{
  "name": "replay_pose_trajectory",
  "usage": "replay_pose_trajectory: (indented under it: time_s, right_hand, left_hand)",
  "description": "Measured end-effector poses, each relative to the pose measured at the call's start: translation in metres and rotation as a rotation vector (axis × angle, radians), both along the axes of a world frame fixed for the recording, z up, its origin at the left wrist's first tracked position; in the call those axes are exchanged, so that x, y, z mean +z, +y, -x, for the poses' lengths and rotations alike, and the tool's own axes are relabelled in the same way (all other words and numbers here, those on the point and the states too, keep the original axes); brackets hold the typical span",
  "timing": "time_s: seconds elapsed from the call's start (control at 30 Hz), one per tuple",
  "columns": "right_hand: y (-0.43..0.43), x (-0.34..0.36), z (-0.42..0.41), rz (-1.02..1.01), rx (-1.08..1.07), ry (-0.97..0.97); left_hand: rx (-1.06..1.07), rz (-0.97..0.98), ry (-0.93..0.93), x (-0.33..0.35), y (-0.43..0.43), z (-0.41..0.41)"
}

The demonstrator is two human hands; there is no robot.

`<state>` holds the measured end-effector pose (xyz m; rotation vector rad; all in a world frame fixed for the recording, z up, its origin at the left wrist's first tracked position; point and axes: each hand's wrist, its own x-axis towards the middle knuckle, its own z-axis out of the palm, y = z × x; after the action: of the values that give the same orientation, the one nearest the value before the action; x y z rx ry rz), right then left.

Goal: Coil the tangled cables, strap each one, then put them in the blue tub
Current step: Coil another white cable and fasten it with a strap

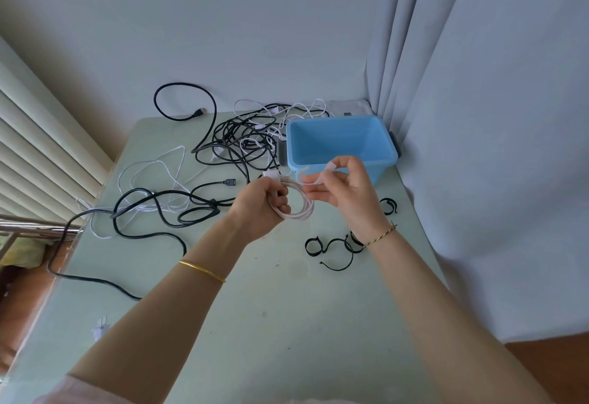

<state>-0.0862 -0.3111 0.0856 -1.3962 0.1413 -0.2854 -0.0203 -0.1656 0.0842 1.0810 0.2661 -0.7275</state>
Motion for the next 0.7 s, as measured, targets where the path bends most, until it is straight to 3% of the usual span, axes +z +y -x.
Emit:
replay_pose_trajectory:
  time_s: [0.37,0.47,0.7]
  right_hand:
    - [-0.001,0.000,0.004,-0.058,0.001,0.076]
    - [0.000,-0.003,0.002,0.046,0.050,0.130]
    - [0.003,-0.010,-0.004,0.254,0.047,0.175]
  left_hand:
    - [-0.051,-0.091,-0.131,-0.005,0.000,-0.007]
    - [-0.138,-0.072,-0.194,-0.003,0.001,-0.006]
    - [-0.117,-0.189,-0.284,0.005,-0.005,0.007]
